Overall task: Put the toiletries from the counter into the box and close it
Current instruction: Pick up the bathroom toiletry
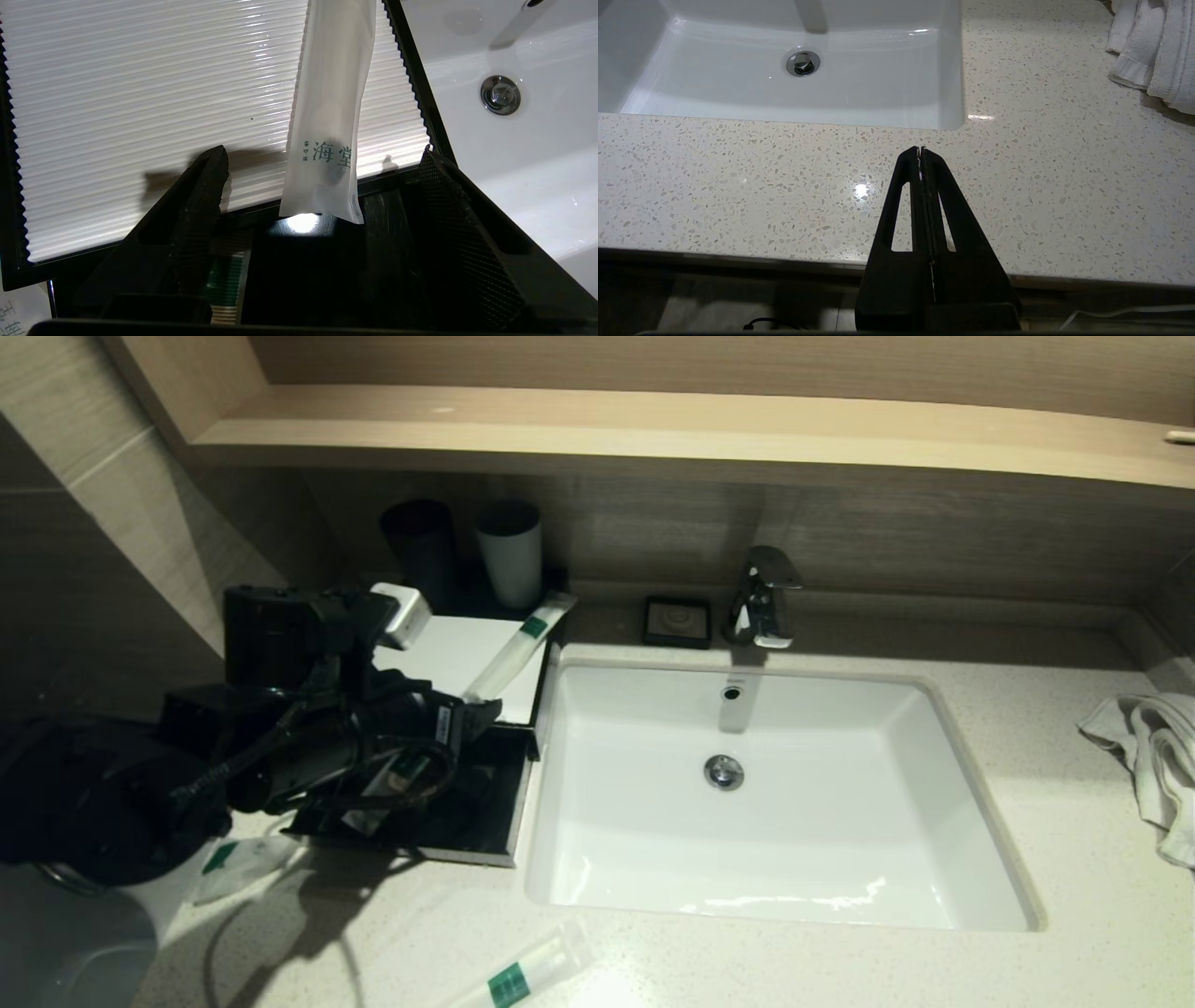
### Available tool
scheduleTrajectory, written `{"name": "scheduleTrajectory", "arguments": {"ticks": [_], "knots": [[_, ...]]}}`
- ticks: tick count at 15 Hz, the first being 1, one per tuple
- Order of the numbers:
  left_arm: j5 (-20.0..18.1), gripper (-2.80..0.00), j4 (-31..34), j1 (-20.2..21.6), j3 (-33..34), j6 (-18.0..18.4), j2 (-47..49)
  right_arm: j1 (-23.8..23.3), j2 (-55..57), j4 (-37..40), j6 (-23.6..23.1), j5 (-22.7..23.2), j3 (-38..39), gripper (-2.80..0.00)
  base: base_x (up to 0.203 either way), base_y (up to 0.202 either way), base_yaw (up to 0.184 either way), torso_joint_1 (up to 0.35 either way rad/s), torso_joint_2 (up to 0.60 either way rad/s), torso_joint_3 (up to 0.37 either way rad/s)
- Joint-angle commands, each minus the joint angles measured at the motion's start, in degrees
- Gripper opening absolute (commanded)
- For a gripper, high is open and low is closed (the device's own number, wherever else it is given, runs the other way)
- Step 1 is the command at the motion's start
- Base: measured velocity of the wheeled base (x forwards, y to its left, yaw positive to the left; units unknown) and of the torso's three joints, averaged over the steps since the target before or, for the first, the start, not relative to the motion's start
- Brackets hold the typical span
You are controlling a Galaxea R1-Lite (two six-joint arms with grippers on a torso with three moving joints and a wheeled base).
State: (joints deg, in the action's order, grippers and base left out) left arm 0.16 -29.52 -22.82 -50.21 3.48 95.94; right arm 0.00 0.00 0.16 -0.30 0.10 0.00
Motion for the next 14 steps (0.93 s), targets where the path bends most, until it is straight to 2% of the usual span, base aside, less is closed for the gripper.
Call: {"name": "scheduleTrajectory", "arguments": {"ticks": [1,14], "knots": [[0.0,0.00,-0.2,0.0,-0.1,0.1,0.6,0.0,0.0,0.0,0.0,0.0,0.0,-2.80,0.000,0.000,0.000,0.000,0.00,0.000],[0.0,0.00,-1.6,-0.3,1.2,0.8,1.2,0.0,0.0,0.0,0.0,0.0,0.0,-2.80,0.000,0.000,0.000,0.000,0.00,0.000]]}}
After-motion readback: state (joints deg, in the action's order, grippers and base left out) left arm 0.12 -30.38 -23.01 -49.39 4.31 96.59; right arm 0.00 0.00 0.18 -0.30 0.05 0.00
